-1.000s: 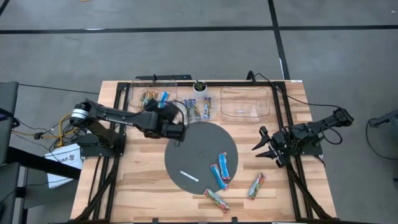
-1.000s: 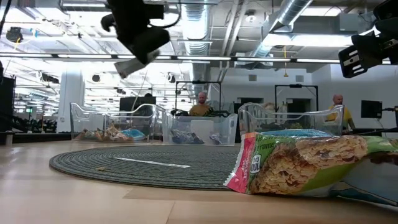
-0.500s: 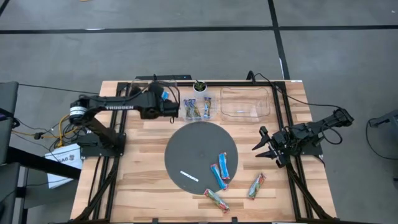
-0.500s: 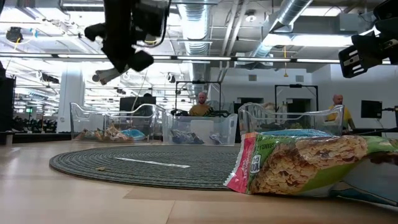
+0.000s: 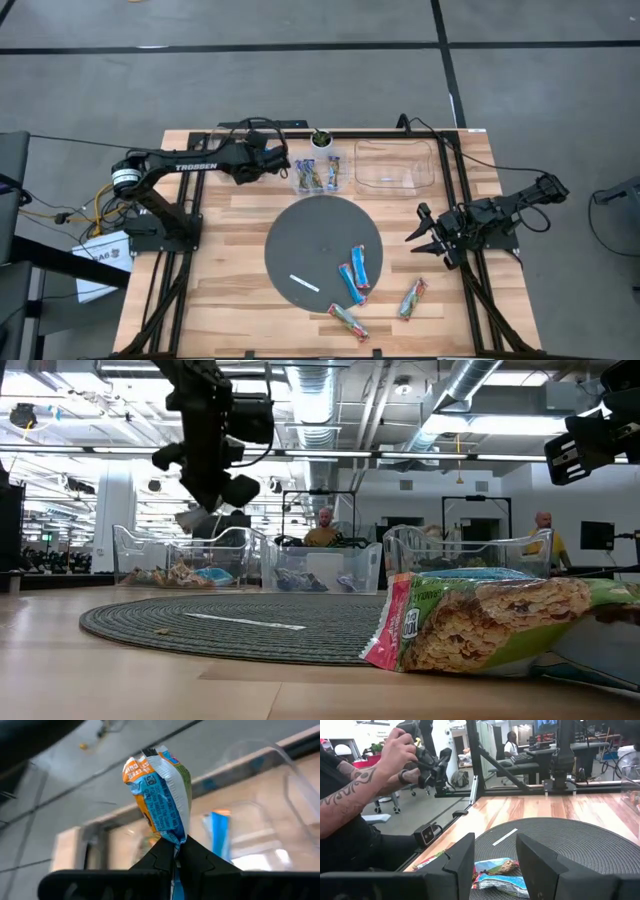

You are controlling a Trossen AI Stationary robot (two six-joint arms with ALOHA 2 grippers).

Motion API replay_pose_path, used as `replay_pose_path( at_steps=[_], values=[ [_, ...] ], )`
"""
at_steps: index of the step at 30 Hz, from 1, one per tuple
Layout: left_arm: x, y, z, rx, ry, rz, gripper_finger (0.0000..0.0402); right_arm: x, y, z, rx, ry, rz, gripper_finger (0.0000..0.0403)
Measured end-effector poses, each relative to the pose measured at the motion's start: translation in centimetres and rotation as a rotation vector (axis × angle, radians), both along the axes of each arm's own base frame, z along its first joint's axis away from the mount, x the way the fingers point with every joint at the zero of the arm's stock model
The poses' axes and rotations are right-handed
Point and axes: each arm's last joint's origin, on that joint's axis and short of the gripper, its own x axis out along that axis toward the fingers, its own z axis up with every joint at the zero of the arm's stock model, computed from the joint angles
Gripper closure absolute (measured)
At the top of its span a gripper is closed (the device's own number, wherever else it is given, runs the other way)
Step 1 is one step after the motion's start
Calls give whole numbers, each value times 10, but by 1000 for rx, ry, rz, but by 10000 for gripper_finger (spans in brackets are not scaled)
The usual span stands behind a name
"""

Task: Pick and place Granola Bars by type
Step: Put the yellow granola bar into the left transparent bin, then put the red granola bar into the right transparent bin

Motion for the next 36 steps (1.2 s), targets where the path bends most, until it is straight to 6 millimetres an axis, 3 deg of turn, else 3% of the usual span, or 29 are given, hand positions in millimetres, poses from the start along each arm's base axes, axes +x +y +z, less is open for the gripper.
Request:
replay_pose_path(
  at_steps=[13,26,36],
  values=[
    [-12,19,-34,-88,-149,53,393,0,0,0,0,0,0,265],
    [-18,28,-36,-151,-258,154,392,0,0,0,0,0,0,264],
    [-18,28,-36,-163,-265,146,316,0,0,0,0,0,0,264]
  ],
)
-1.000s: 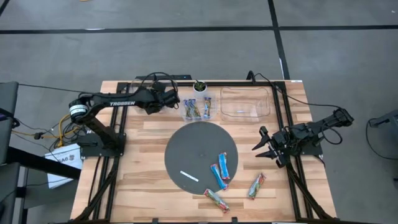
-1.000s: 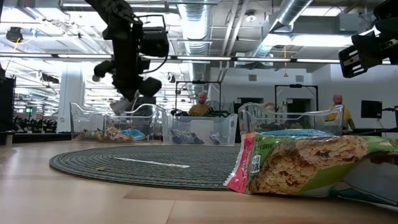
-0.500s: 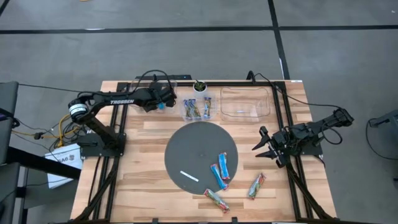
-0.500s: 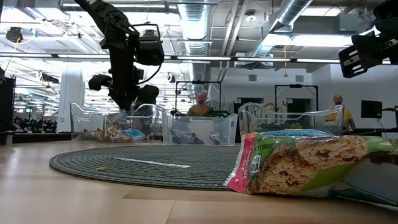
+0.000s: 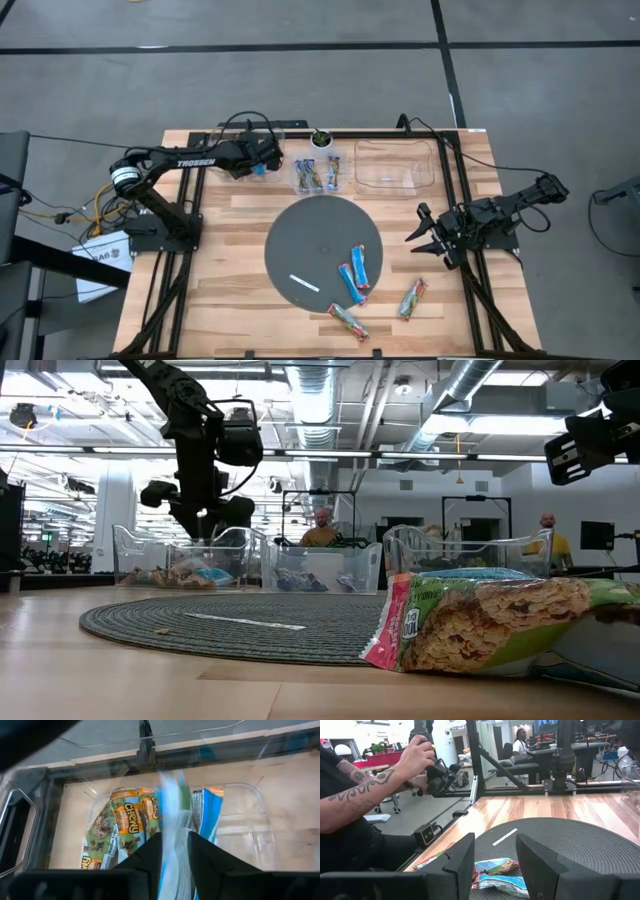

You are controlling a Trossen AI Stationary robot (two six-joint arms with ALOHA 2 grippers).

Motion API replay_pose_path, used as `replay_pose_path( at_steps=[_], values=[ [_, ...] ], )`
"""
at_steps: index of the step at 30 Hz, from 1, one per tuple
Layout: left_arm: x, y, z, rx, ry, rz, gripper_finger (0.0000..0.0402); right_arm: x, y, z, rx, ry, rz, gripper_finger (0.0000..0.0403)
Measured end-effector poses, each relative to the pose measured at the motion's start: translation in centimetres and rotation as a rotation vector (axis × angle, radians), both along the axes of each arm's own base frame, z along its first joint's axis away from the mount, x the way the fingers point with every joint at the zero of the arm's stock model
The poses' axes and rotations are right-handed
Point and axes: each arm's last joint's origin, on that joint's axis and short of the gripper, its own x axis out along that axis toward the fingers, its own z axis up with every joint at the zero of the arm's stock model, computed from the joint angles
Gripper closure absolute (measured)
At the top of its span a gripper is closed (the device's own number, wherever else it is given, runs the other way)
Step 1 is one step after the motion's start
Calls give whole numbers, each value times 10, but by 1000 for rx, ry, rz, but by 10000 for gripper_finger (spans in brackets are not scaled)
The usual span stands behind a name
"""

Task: Pick and place Granola Bars by type
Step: Put the red granola bar into the right transparent bin

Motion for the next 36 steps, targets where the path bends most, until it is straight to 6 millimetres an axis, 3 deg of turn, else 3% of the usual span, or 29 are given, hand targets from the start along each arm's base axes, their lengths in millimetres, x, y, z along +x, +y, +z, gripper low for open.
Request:
replay_pose_path(
  at_steps=[6,13,21,30,36],
  values=[
    [0,0,0,3,-5,0,278,0,0,0,0,0,0,266],
    [5,-3,1,15,-6,-42,268,0,0,0,0,0,0,264],
    [10,-21,23,88,-40,-156,267,0,0,0,0,0,0,265],
    [9,-68,62,255,-52,-334,267,0,0,0,0,0,0,266],
    [16,-115,72,314,37,-636,275,0,0,0,0,0,0,264]
  ],
)
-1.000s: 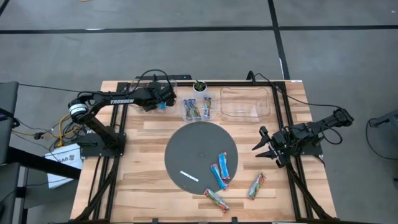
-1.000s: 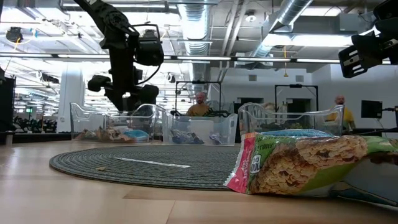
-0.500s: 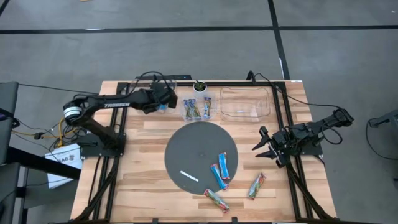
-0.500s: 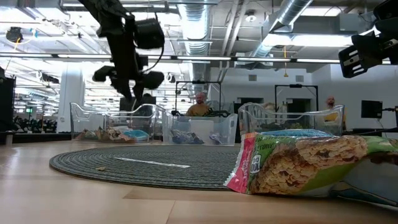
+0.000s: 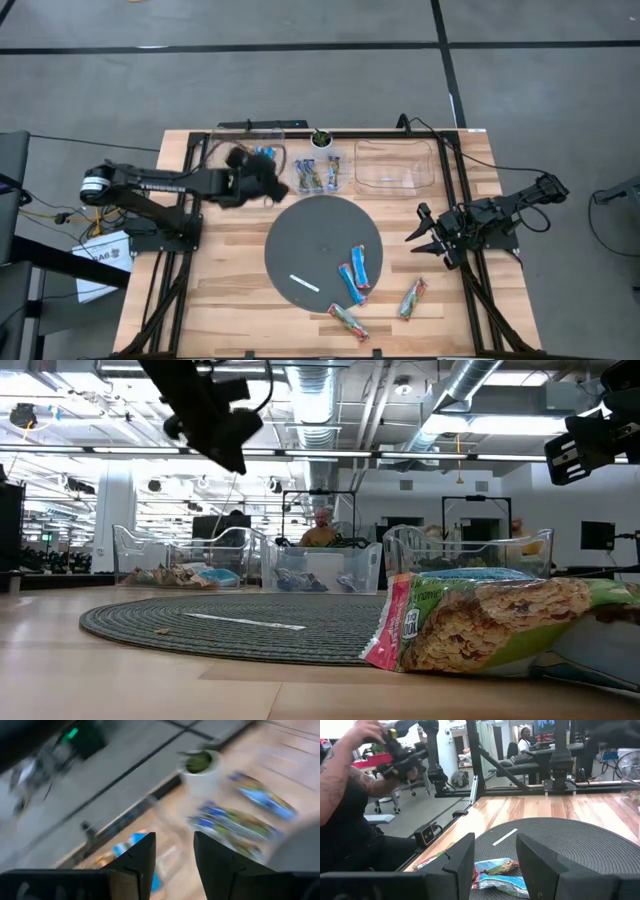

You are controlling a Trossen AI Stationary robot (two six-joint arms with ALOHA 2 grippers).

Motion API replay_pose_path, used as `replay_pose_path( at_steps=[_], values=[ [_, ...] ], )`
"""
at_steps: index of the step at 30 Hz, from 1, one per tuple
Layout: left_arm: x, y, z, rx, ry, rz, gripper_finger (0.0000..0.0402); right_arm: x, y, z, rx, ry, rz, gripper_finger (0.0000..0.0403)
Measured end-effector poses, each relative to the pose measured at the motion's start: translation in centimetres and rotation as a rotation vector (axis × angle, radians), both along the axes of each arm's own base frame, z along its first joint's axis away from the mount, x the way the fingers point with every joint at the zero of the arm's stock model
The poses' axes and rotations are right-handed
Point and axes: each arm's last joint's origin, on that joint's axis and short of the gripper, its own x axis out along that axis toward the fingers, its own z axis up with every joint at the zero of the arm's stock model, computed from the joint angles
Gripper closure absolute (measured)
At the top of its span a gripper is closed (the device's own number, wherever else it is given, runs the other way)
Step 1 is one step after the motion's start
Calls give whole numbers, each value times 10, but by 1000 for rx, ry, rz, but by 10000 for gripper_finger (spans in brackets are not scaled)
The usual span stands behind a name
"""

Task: Pick and place Granola Bars by type
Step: Put the red granola bar into the right transparent bin

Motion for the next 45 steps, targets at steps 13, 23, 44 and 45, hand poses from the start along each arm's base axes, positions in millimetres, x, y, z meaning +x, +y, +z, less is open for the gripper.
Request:
replay_pose_path(
  at_steps=[13,23,44,45],
  values=[
    [4,-101,-11,12,171,-560,288,0,0,0,0,0,0,265],
    [13,-159,-35,13,212,-859,288,0,0,0,0,-1,0,264],
    [62,-245,-72,453,396,-1393,288,0,0,0,0,0,0,264],
    [65,-247,-73,466,419,-1404,288,0,0,0,0,0,0,264]
  ],
)
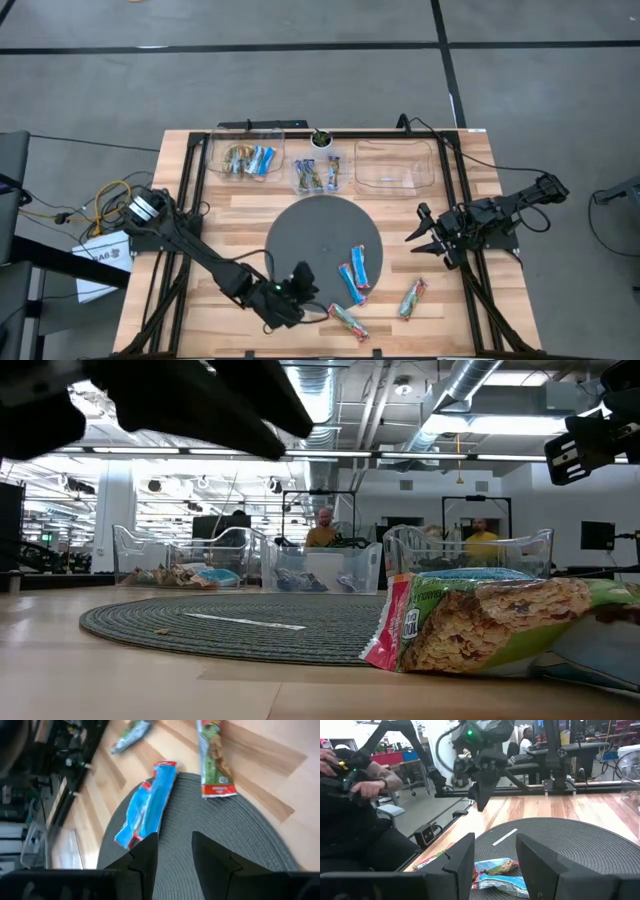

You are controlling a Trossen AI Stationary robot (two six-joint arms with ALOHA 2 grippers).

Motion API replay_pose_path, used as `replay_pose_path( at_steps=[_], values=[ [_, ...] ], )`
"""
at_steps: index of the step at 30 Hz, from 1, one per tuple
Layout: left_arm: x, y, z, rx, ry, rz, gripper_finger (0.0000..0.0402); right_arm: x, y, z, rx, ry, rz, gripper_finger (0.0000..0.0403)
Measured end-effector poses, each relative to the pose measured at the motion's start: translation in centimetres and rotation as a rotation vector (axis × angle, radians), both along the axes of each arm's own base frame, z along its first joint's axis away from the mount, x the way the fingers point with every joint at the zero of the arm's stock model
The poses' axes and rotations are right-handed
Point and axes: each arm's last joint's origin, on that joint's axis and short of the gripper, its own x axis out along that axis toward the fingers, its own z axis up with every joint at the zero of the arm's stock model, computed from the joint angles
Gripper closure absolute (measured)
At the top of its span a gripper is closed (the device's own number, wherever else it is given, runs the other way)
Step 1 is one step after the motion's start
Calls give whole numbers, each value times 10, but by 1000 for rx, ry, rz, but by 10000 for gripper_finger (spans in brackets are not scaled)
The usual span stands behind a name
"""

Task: Pick and place Granola Bars by type
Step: Put the red granola bar into the right transparent bin

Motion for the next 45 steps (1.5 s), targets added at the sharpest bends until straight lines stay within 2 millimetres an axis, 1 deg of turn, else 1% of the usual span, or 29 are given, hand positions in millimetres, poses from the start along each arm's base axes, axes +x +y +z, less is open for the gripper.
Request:
replay_pose_path(
  at_steps=[4,8,16,20,24,31,36,40,45],
  values=[
    [13,-5,-7,62,37,-23,288,0,0,0,0,0,0,266],
    [31,-4,-12,97,59,-64,288,0,0,0,0,0,0,264],
    [77,20,-19,134,94,-96,288,0,0,0,0,0,0,266],
    [89,25,-20,155,89,-103,288,0,0,0,0,0,0,264],
    [91,24,-22,161,97,-117,282,0,0,0,0,0,0,265],
    [90,22,-22,120,93,-100,253,0,0,0,0,0,0,264],
    [79,24,-17,34,51,-105,246,0,0,0,0,-1,0,266],
    [69,27,-24,7,7,-117,247,0,0,0,0,-1,0,266],
    [60,31,-32,14,-1,-121,248,0,0,0,0,0,0,264]
  ],
)
